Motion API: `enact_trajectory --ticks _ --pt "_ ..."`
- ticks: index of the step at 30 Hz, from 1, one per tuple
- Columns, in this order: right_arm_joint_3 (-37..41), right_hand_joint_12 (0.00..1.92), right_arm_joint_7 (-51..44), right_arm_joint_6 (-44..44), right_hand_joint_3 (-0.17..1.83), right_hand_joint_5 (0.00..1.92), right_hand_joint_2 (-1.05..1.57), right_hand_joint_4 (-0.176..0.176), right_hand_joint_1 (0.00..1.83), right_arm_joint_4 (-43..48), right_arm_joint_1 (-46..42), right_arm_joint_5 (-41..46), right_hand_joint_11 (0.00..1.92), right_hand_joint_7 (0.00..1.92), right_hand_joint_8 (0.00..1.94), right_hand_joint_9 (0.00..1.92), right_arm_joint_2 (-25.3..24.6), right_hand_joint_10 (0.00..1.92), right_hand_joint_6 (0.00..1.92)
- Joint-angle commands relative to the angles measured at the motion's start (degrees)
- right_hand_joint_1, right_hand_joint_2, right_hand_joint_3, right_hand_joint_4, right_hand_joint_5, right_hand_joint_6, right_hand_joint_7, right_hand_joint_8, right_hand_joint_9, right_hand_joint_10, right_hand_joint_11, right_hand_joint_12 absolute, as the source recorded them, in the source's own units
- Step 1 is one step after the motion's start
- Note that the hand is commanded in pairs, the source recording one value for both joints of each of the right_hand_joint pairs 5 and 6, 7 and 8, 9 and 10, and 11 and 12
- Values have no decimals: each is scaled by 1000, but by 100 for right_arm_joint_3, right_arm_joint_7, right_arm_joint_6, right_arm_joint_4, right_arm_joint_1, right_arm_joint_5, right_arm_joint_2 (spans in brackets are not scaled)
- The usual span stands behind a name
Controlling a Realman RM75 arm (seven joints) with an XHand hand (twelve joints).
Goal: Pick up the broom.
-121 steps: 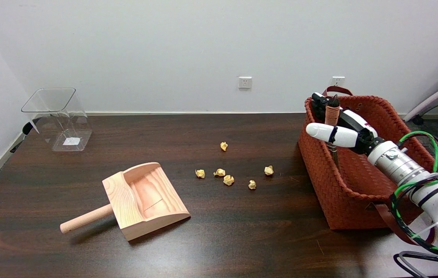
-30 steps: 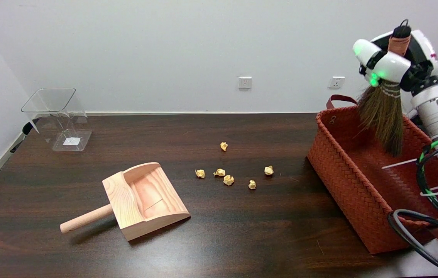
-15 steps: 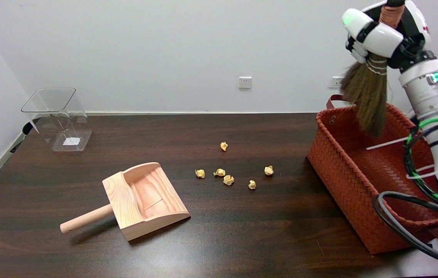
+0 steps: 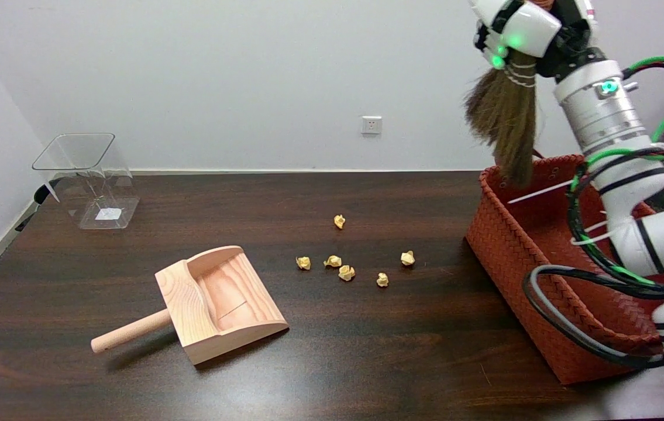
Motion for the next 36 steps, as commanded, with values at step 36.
enact_trajectory --ticks 36 --pt "-2052 1920 -2028 -524 745 1920 1571 0 839 -1315 -51 -17 1920 1920 1920 1920 -1435 1920 1920"
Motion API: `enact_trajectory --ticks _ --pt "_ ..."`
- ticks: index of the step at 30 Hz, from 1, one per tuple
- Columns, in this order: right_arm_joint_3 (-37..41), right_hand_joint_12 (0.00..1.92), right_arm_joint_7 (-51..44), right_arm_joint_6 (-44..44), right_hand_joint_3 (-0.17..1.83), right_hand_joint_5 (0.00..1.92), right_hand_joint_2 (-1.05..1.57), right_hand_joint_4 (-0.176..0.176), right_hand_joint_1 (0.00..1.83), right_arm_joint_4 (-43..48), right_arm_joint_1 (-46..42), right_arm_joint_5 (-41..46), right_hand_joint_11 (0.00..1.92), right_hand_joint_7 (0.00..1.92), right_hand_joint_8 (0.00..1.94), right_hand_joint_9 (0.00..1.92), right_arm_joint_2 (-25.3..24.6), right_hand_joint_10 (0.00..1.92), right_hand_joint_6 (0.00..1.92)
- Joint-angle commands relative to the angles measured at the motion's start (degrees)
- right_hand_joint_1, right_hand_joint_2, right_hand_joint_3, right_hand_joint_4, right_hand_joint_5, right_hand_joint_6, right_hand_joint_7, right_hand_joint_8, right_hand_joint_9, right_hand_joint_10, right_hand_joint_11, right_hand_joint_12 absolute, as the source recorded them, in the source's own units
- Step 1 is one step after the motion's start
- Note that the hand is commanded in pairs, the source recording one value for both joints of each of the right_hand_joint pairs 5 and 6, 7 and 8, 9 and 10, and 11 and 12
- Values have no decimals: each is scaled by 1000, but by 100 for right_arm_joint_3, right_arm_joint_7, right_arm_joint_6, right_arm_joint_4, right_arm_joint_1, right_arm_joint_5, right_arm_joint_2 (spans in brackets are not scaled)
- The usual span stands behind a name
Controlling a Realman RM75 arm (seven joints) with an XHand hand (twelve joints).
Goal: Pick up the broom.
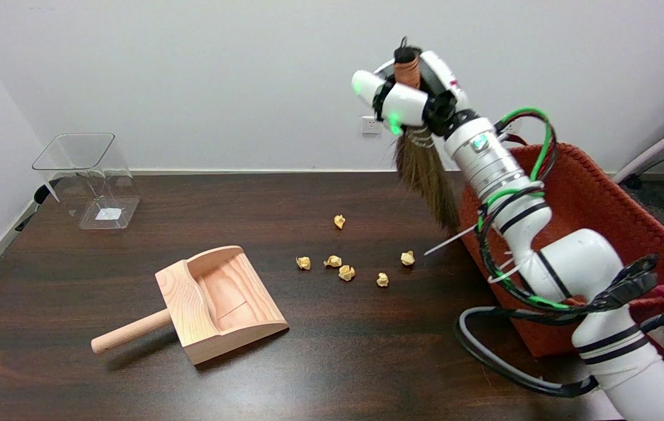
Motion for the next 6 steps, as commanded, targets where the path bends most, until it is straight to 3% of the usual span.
enact_trajectory --ticks 1,6 --pt "-236 1920 -594 -902 738 1920 1571 0 842 -844 -387 36 1920 1920 1920 1920 -590 1920 1920" --pt "-260 1920 -603 -927 720 1920 1571 0 851 -852 -606 36 1920 1920 1920 1920 -600 1920 1920"
